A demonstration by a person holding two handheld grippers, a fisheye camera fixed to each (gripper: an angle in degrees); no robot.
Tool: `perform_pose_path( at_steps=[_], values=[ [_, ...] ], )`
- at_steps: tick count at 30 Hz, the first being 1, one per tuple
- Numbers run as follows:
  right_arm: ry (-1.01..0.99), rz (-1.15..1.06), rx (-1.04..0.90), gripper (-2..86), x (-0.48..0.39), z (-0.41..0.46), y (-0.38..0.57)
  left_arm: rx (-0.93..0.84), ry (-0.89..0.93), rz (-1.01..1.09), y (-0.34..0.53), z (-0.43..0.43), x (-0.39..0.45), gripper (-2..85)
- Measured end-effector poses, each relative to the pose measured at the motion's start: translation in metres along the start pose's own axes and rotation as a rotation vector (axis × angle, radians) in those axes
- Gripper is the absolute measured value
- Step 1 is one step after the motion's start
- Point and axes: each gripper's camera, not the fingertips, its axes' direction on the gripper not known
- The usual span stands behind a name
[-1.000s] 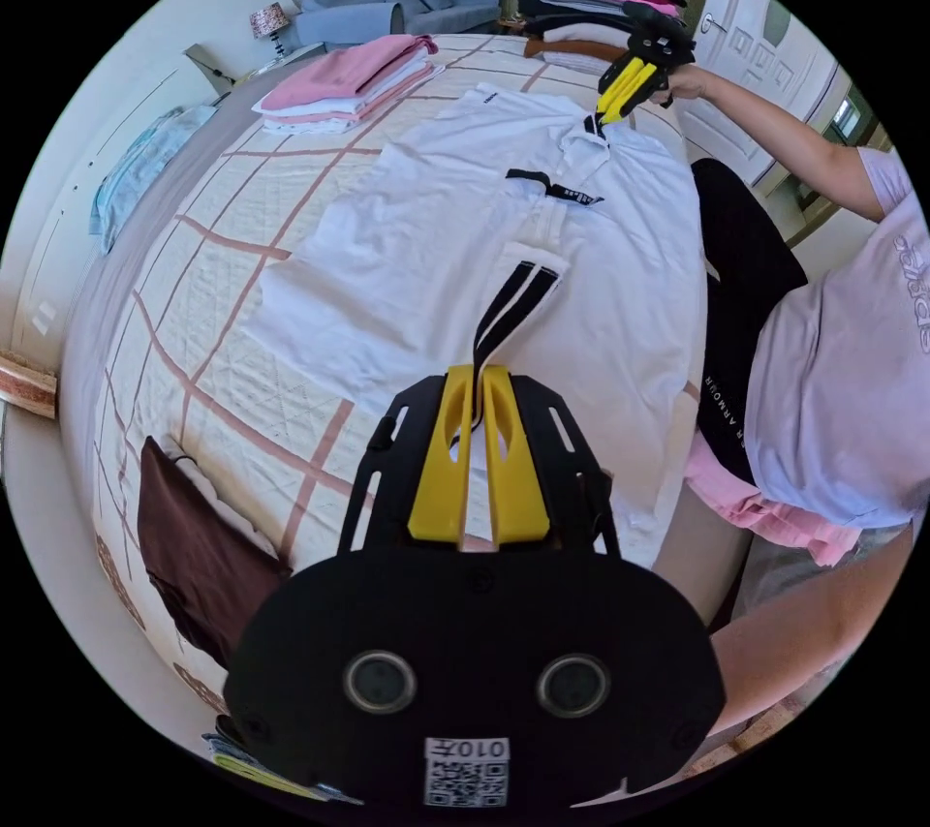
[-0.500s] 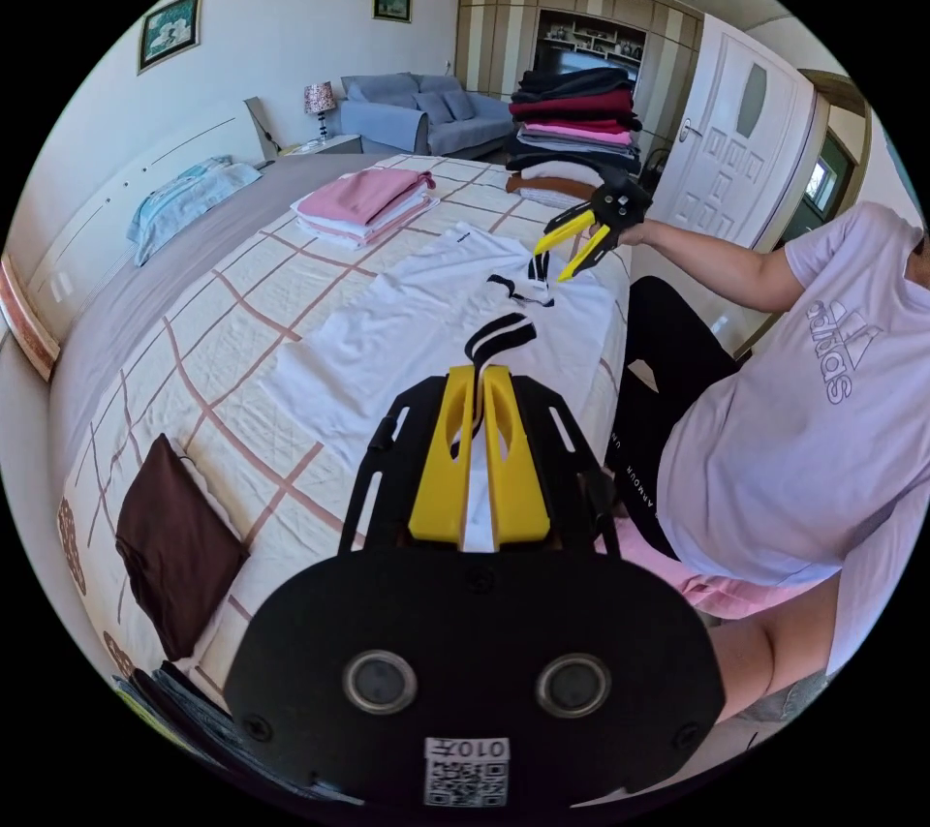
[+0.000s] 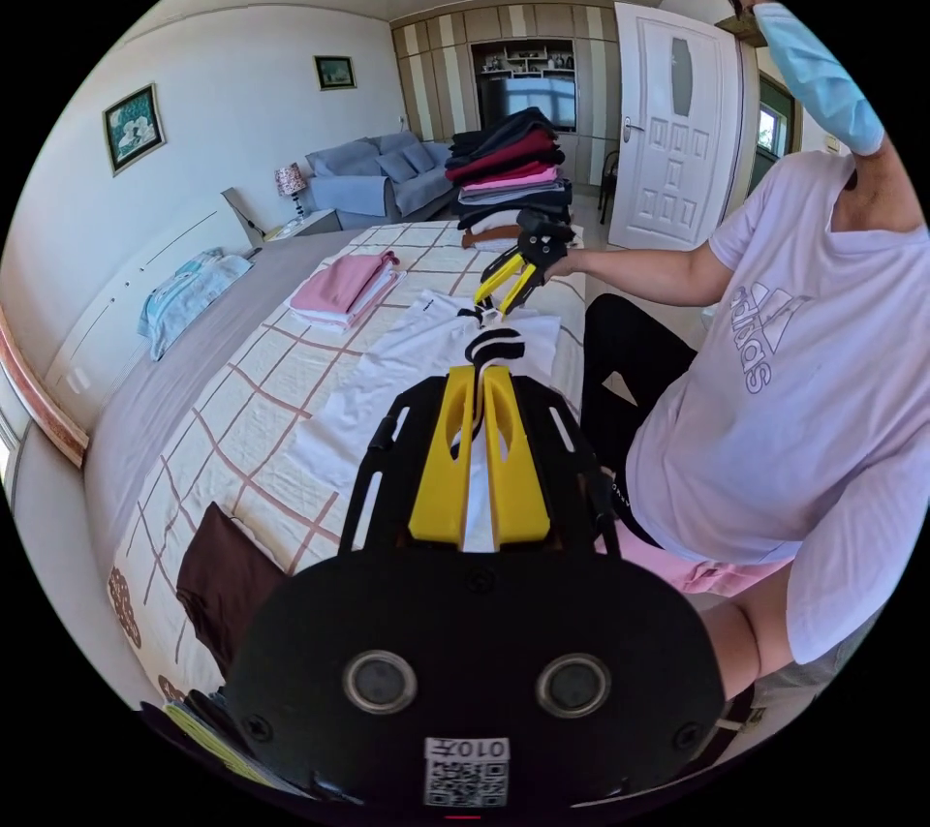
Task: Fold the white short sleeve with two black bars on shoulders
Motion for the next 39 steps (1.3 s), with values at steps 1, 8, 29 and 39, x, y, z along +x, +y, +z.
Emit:
perform_pose_path(
  at_steps=[1, 8, 29, 39],
  values=[
    [-0.016, -0.009, 0.008, 9.9, 0.0, -0.004, -0.002, 0.013, -0.005, 0.008, 0.0, -0.008, 0.007, -0.1],
    [-0.012, 0.003, 0.025, 7.6, 0.009, -0.007, -0.015, 0.093, -0.017, 0.054, 0.0, -0.04, 0.047, -0.1],
    [-0.212, -0.344, -0.145, 9.9, 0.014, 0.023, -0.128, 0.053, -0.039, -0.074, 0.034, -0.046, 0.1, -0.1],
    [-0.183, -0.267, -0.21, 3.7, 0.017, -0.038, -0.084, -0.018, -0.138, -0.165, 0.045, -0.048, 0.098, 0.0]
  ],
)
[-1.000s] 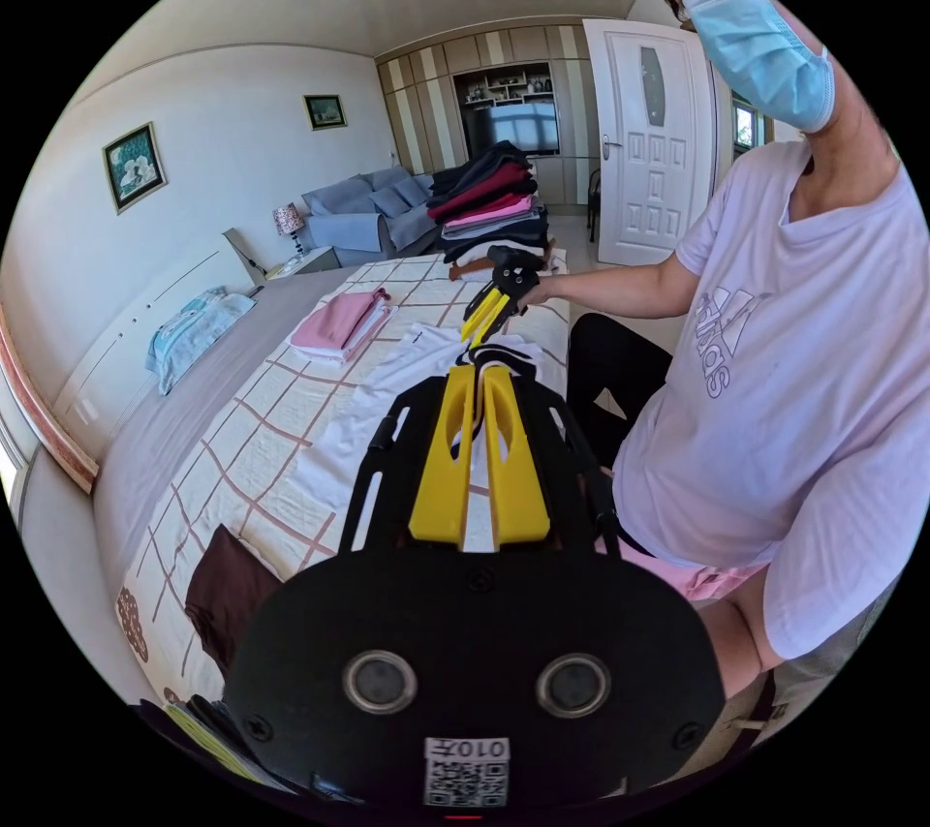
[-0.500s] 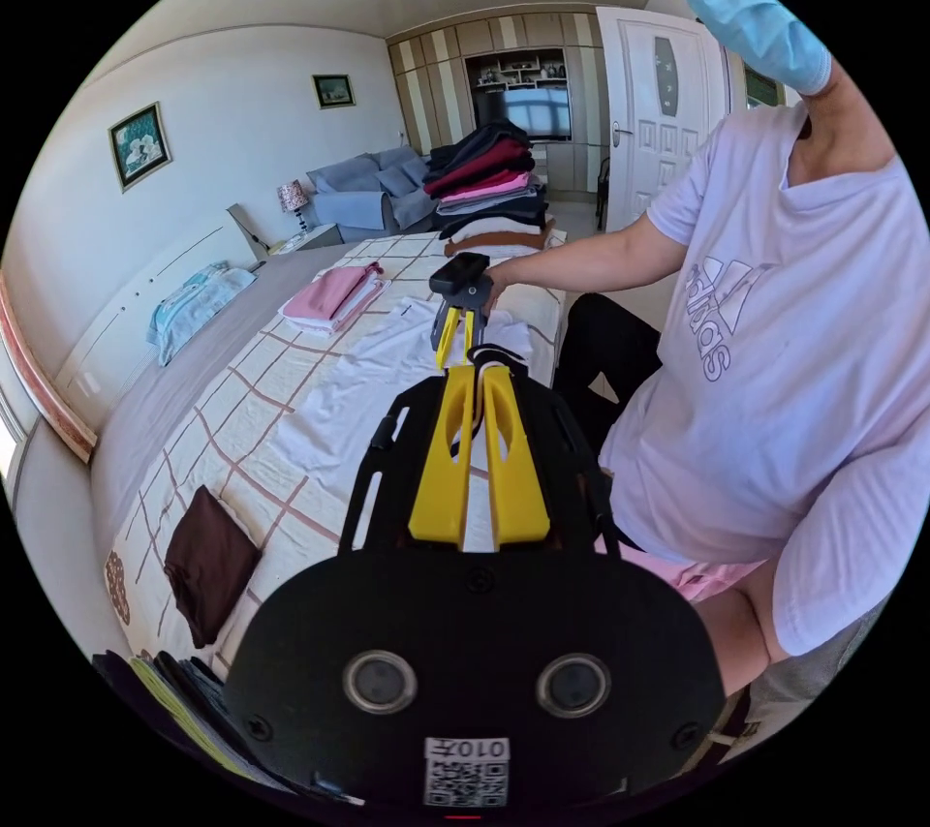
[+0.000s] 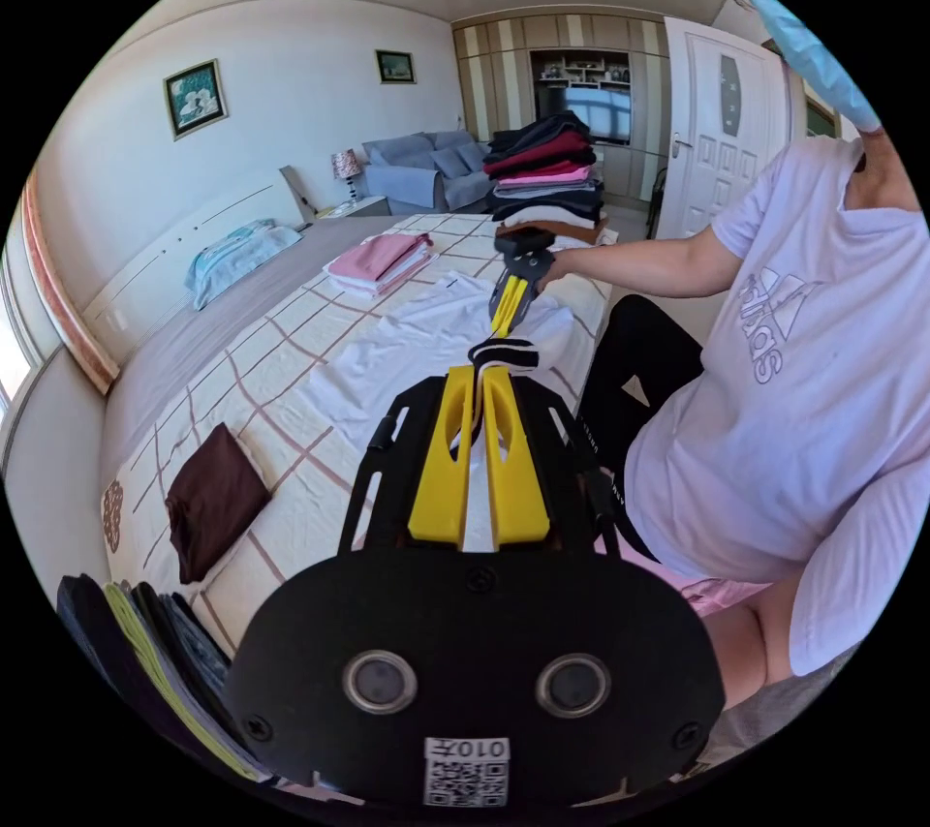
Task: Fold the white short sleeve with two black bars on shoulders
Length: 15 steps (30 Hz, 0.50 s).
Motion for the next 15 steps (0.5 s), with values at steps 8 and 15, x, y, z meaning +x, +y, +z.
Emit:
perform_pose_path(
  at_steps=[8, 15],
  values=[
    [0.425, 0.253, 0.322, 3.9, -0.15, -0.241, 0.176, 0.066, -0.004, 0.06, 0.026, -0.04, 0.028, 0.0],
    [0.794, 0.204, 0.504, 4.0, -0.341, -0.409, 0.241, 0.403, -0.019, 0.217, 0.034, -0.141, 0.077, -0.1]
  ],
)
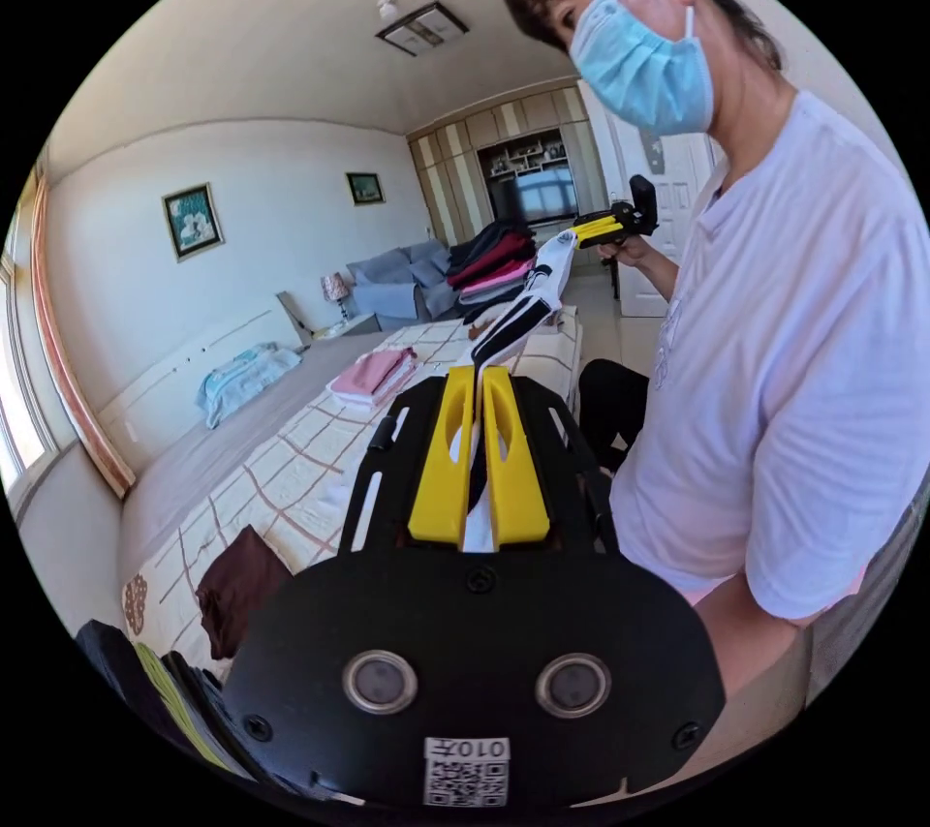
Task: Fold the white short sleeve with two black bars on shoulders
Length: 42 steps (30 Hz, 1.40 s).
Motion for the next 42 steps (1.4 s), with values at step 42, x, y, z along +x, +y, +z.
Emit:
perform_pose_path(
  at_steps=[42],
  values=[
    [-0.277, 0.308, -0.278, 2.7, 0.113, 0.379, 0.059, -0.201, -0.089, -0.268, 0.044, 0.161, -0.235, -0.1]
  ],
)
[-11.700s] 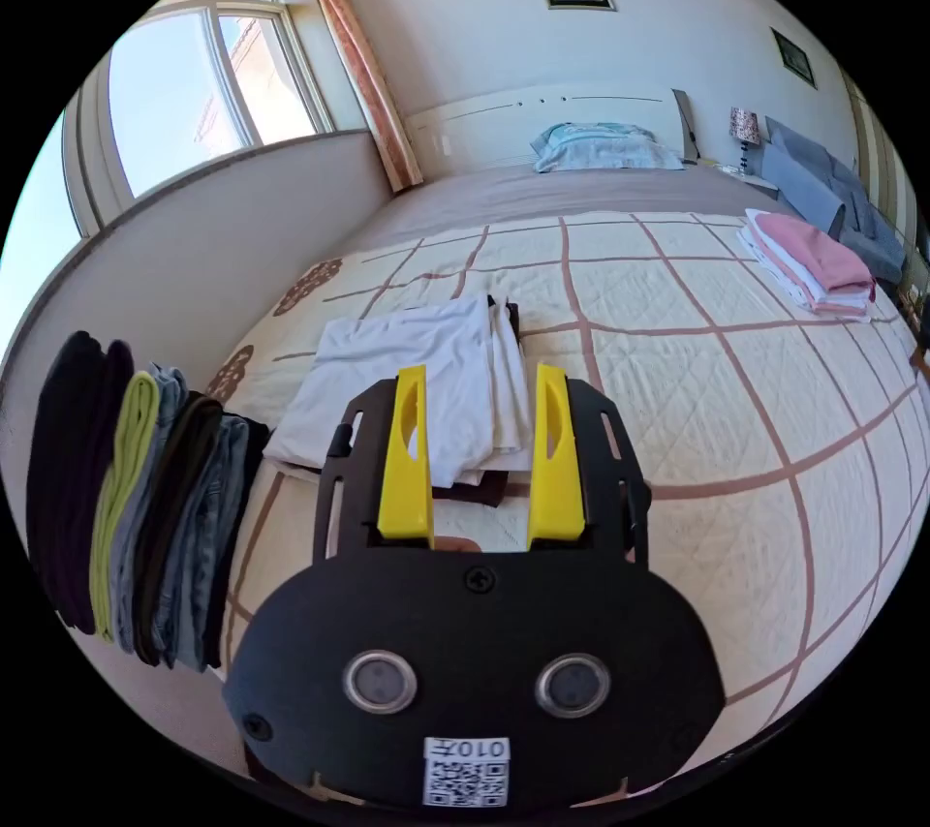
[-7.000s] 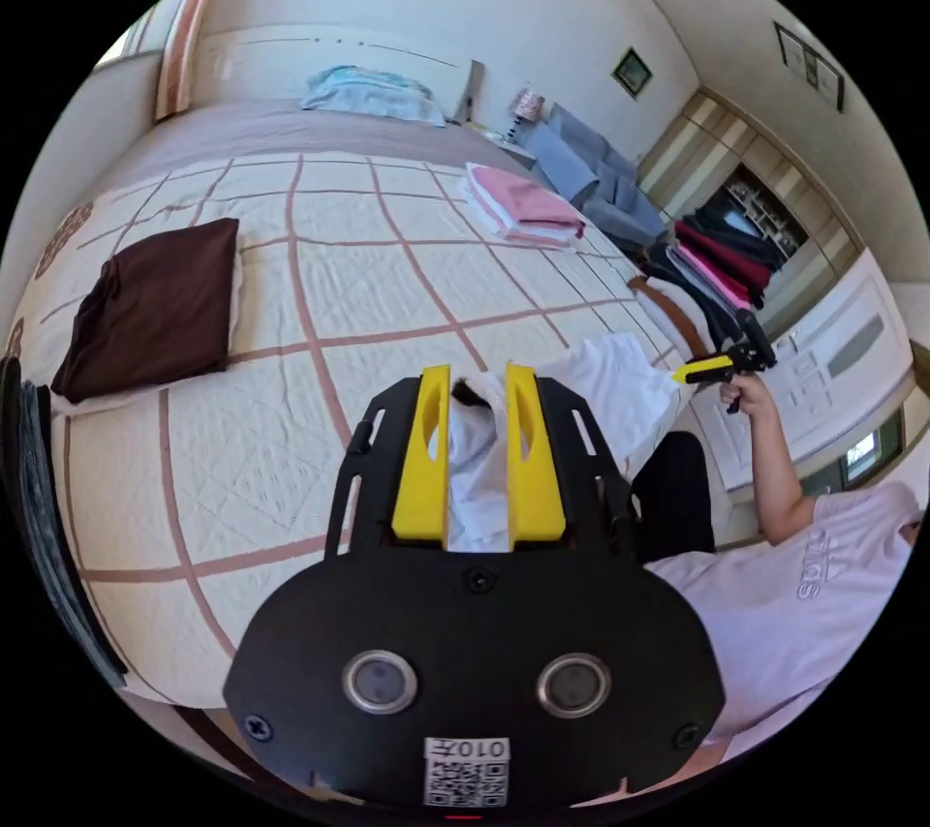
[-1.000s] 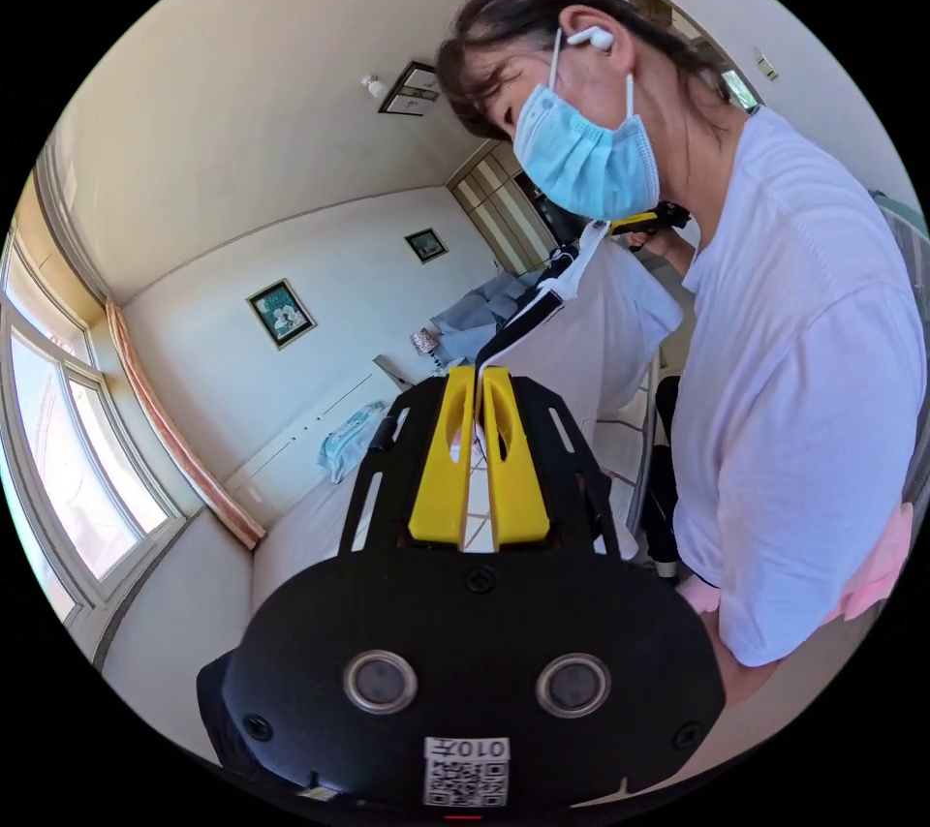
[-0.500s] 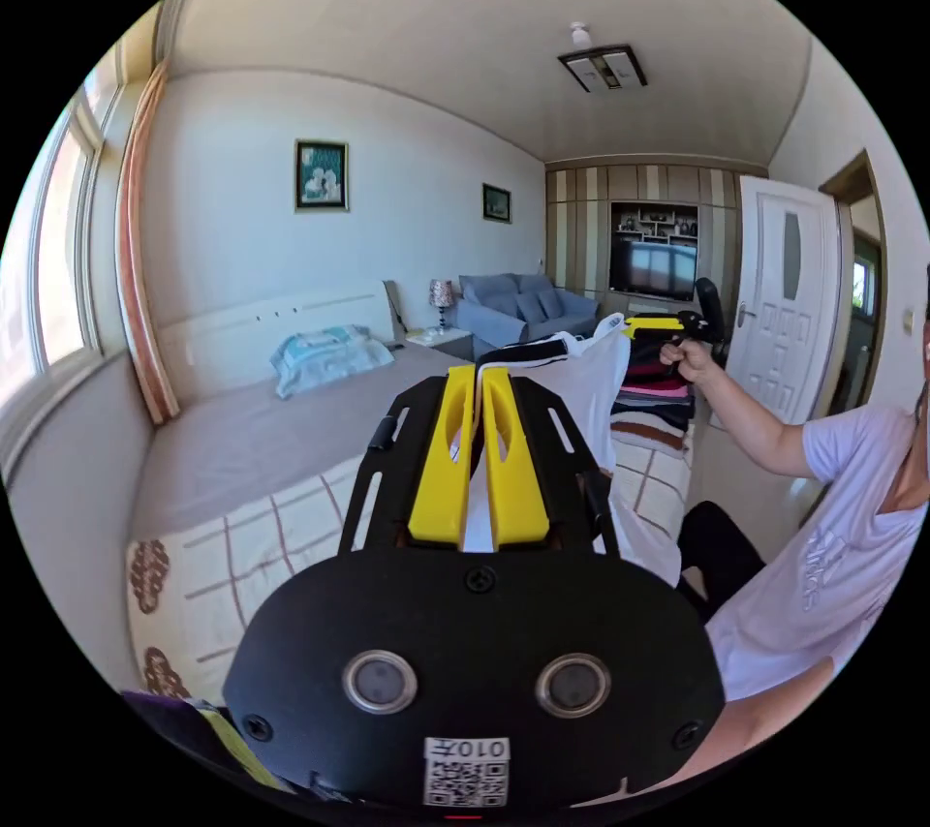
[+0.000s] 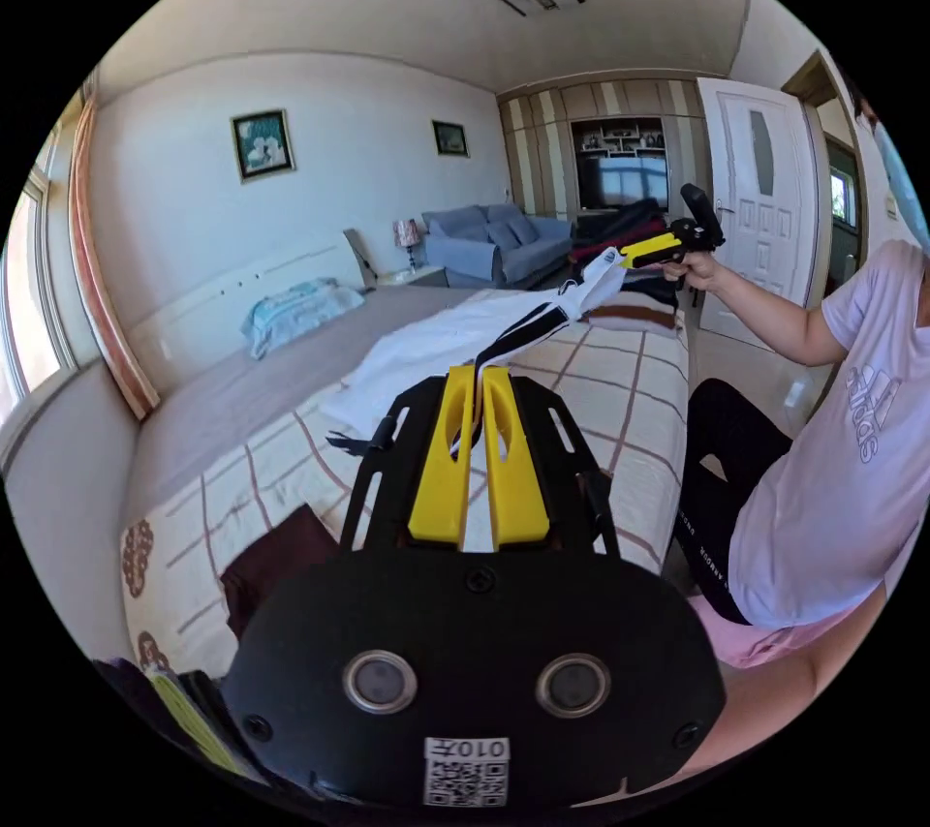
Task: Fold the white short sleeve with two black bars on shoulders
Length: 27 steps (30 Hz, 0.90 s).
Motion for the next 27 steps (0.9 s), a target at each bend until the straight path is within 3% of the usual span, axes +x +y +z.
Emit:
perform_pose_path(
  at_steps=[5, 8, 19, 27],
  values=[
    [-0.169, 0.098, -0.137, 2.2, -0.041, 0.126, 0.092, -0.207, 0.129, -0.181, 0.114, 0.092, 0.031, -0.1],
    [-0.236, 0.114, -0.163, 2.1, -0.062, 0.157, 0.128, -0.269, 0.134, -0.158, 0.134, 0.101, 0.06, -0.2],
    [-0.262, -0.096, -0.225, 2.2, -0.101, 0.152, 0.175, -0.494, 0.072, -0.003, 0.133, 0.12, 0.16, -0.1],
    [-0.291, -0.133, -0.337, 2.7, -0.159, 0.21, 0.214, -0.562, 0.063, -0.051, 0.166, 0.145, 0.167, 0.3]
  ],
)
